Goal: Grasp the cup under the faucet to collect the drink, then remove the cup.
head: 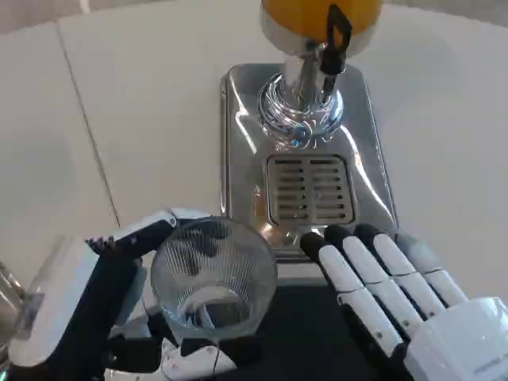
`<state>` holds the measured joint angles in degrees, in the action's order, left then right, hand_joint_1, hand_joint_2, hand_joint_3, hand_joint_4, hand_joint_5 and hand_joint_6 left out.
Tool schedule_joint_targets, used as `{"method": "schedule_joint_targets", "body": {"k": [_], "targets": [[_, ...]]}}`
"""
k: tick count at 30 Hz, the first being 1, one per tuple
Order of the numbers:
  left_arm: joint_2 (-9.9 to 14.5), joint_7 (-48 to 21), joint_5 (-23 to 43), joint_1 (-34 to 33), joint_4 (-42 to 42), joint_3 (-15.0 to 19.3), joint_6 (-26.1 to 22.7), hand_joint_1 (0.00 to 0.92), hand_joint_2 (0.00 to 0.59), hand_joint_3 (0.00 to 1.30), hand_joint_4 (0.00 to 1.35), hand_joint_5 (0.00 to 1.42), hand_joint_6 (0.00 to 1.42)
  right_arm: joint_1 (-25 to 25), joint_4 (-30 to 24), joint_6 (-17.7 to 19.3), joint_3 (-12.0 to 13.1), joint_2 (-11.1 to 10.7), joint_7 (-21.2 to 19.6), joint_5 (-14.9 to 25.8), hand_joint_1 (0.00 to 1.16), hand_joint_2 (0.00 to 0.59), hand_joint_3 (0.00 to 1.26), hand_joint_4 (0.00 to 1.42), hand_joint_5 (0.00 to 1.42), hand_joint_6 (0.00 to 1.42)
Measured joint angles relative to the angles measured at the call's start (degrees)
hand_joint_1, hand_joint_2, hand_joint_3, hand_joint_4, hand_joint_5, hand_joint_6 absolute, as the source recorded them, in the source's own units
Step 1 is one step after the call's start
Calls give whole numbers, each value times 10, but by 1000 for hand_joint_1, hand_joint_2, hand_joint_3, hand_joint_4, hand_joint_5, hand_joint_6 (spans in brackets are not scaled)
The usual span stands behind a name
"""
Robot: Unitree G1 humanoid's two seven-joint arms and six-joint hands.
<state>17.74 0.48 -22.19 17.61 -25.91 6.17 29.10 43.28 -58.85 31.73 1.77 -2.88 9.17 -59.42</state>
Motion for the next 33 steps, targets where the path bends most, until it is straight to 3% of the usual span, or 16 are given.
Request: {"method": "schedule_joint_targets", "body": {"k": [11,22,33], "targets": [[-4,-2,0,0,0,0,-4,791,0,1154,1090,1311,1424,0,0,-13,-12,0,1,-10,519,423,6,0,0,18],[-13,-2,-12,-9,0,-5,-24,791,0,1154,1090,1311,1424,0,0,-26,-3,0,1,-8,533,416,14,0,0,18],[-44,17,-56,-124,80,-23,-80,791,0,1147,1077,1311,1424,1,-3,-34,-8,1,1,-8,534,421,14,0,0,18]]}}
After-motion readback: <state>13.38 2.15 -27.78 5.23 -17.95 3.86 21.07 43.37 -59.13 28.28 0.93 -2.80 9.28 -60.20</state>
